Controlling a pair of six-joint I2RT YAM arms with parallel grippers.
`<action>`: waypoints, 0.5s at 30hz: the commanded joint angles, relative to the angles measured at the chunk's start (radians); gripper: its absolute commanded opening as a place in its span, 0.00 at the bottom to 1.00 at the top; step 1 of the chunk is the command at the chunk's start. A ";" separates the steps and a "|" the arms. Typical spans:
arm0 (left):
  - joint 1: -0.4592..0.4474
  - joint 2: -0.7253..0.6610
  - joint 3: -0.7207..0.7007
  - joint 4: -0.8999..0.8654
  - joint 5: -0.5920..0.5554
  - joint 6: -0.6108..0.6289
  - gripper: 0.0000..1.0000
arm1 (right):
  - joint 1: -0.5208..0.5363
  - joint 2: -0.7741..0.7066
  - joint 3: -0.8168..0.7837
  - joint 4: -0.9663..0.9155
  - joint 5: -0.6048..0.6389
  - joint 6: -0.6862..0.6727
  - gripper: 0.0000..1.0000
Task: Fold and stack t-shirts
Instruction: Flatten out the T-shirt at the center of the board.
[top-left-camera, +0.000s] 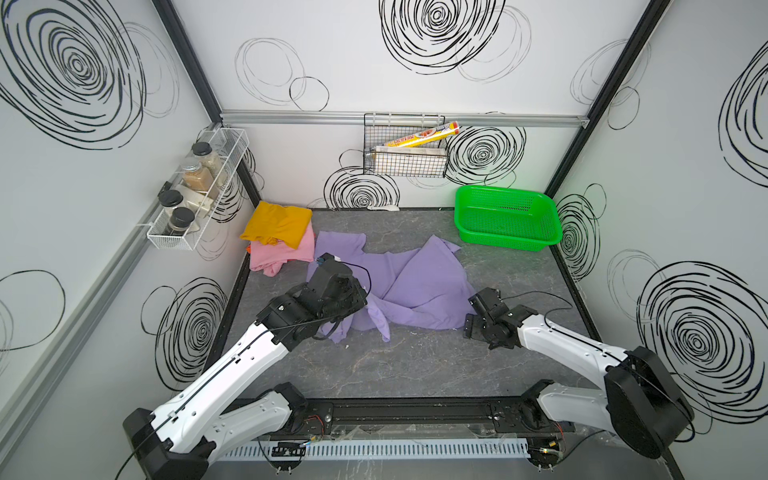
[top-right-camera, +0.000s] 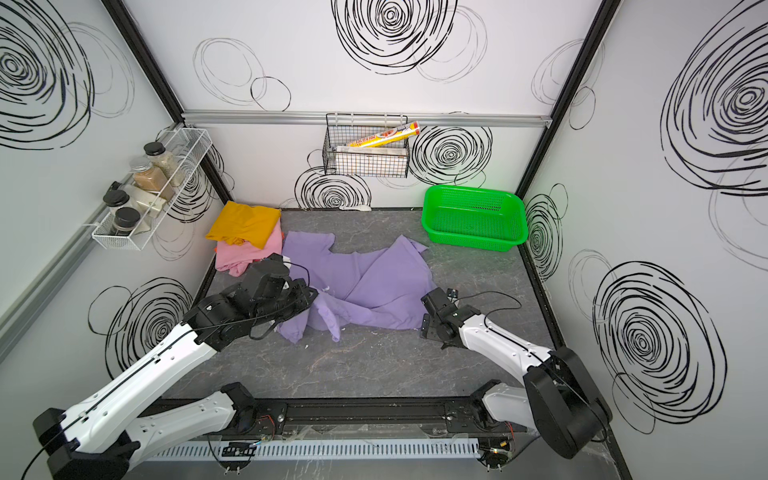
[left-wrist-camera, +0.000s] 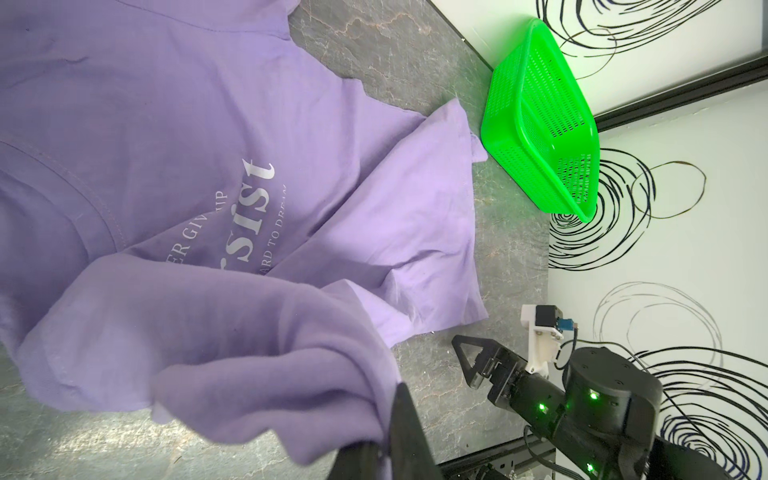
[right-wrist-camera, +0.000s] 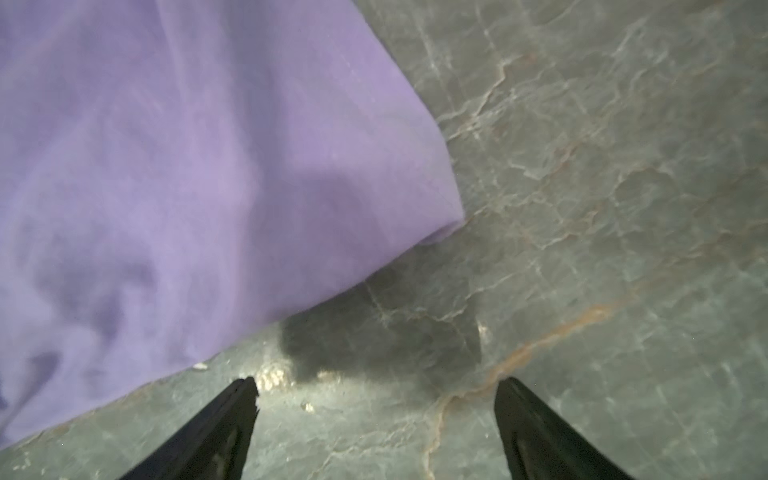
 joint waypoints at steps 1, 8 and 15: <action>0.009 -0.019 0.027 0.017 0.007 0.025 0.00 | 0.002 0.042 0.012 0.067 0.086 -0.006 0.94; 0.023 -0.038 0.023 -0.007 0.010 0.026 0.00 | -0.006 0.009 -0.035 0.253 0.071 0.001 0.93; 0.048 -0.043 0.020 -0.024 0.029 0.035 0.00 | -0.064 0.000 -0.074 0.417 -0.002 0.026 0.86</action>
